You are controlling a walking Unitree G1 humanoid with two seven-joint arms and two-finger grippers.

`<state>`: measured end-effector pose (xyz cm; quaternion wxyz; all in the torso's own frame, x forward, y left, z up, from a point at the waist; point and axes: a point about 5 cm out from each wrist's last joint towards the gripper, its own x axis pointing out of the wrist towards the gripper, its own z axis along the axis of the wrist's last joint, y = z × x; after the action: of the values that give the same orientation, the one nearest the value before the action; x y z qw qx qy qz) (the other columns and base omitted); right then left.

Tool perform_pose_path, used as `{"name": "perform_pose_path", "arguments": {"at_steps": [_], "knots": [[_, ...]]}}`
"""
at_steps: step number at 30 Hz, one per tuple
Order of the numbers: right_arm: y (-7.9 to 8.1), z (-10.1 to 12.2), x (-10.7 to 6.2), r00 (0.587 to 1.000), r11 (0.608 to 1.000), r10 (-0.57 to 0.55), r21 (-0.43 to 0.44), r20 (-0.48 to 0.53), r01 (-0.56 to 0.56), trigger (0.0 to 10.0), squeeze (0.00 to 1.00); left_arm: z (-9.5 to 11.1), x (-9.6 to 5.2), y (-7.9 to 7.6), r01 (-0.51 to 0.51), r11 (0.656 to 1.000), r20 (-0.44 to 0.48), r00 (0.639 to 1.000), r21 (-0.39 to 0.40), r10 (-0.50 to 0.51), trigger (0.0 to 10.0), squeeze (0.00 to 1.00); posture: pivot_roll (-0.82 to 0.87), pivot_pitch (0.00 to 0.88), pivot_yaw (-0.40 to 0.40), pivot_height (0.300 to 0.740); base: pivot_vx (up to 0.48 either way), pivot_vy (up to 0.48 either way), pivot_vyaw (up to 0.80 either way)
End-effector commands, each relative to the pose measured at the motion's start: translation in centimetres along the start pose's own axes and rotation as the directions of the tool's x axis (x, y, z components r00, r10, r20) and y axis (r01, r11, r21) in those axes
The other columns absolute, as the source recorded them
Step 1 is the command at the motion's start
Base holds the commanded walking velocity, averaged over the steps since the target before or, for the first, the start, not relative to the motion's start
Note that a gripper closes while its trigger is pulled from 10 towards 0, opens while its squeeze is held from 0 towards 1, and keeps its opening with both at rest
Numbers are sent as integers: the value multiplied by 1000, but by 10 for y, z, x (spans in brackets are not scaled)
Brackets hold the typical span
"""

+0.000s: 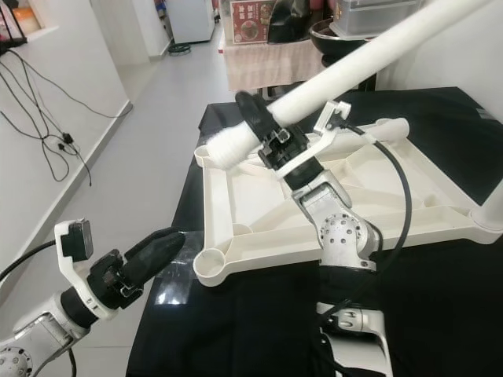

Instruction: Building children table

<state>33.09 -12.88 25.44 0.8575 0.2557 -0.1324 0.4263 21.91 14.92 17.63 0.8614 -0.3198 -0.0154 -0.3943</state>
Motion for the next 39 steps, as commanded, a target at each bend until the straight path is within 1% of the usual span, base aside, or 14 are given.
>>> {"name": "perform_pose_path", "arguments": {"at_steps": [1, 2, 3, 4, 5, 7, 9, 13, 16, 21, 25, 30, 37, 39], "knots": [[10, -10, 5, 995, 996, 71, -49, -67, -74, 10000, 0, 3, -4, 7, -88, 994, -12, 996, 64, 89, 10000, 1000, -57, 45, 64, 740, 0, 0, 0], [16, -24, 2, 972, 976, 134, -143, -191, -163, 10000, 0, 4, -7, 13, -187, 968, -30, 980, 169, 195, 10000, 0, -45, 63, 58, 740, 0, 0, 0], [16, -24, 2, 972, 976, 134, -143, -191, -163, 10000, 0, 4, -7, 13, -187, 968, -30, 980, 169, 195, 10000, 0, -45, 63, 58, 740, 0, 0, 0], [21, -44, -3, 910, 941, 238, -152, -340, -303, 10000, 0, 4, -14, 17, -270, 901, -66, 949, 339, 309, 10000, 0, -30, 83, 50, 740, 0, 0, 0], [23, -48, -5, 885, 930, 274, -131, -376, -344, 10000, 0, 5, -17, 13, -274, 875, -76, 941, 399, 329, 10000, 0, -18, 110, 47, 740, 0, 0, 0], [23, -48, -5, 885, 930, 274, -131, -376, -344, 10000, 0, 5, -17, 13, -274, 875, -76, 941, 399, 329, 10000, 0, -18, 110, 47, 740, 0, 0, 0], [22, -58, -4, 840, 908, 329, -100, -432, -407, 10000, 0, 0, -27, 3, -249, 834, -127, 928, 493, 351, 10000, 0, -8, 136, 46, 740, 0, 0, 0], [25, -64, -2, 811, 892, 360, -86, -461, -445, 10000, 0, -7, -37, -4, -236, 838, -171, 917, 492, 359, 10000, 0, 3, 166, 48, 740, 0, 0, 0], [30, -73, 3, 776, 866, 409, -66, -480, -496, 10000, 0, -28, -55, -22, -178, 864, -302, 888, 471, 348, 10000, 0, 30, 216, 46, 740, 0, 0, 0], [37, -74, 2, 744, 830, 478, -36, -466, -556, 10000, 0, -40, -63, -36, -162, 879, -335, 881, 449, 334, 10000, 0, 55, 260, 48, 740, 0, 0, 0], [40, -75, 0, 705, 780, 534, -51, -466, -624, 10000, 0, -41, -67, -51, -186, 850, -293, 884, 493, 363, 10000, 0, 87, 305, 55, 740, 0, 0, 0], [35, -77, 4, 687, 743, 513, -136, -514, -656, 10000, 0, -36, -70, -53, -220, 807, -242, 882, 547, 404, 10000, 0, 100, 320, 58, 740, 0, 0, 0], [36, -84, 4, 605, 648, 516, -185, -606, -738, 10000, 0, -31, -72, -53, -281, 760, -161, 879, 587, 449, 10000, 0, 111, 325, 59, 740, 0, 0, 0], [35, -89, 2, 512, 553, 503, -197, -696, -810, 10000, 0, -29, -72, -51, -304, 752, -135, 878, 585, 460, 10000, 0, 117, 324, 58, 740, 0, 0, 0]]}}
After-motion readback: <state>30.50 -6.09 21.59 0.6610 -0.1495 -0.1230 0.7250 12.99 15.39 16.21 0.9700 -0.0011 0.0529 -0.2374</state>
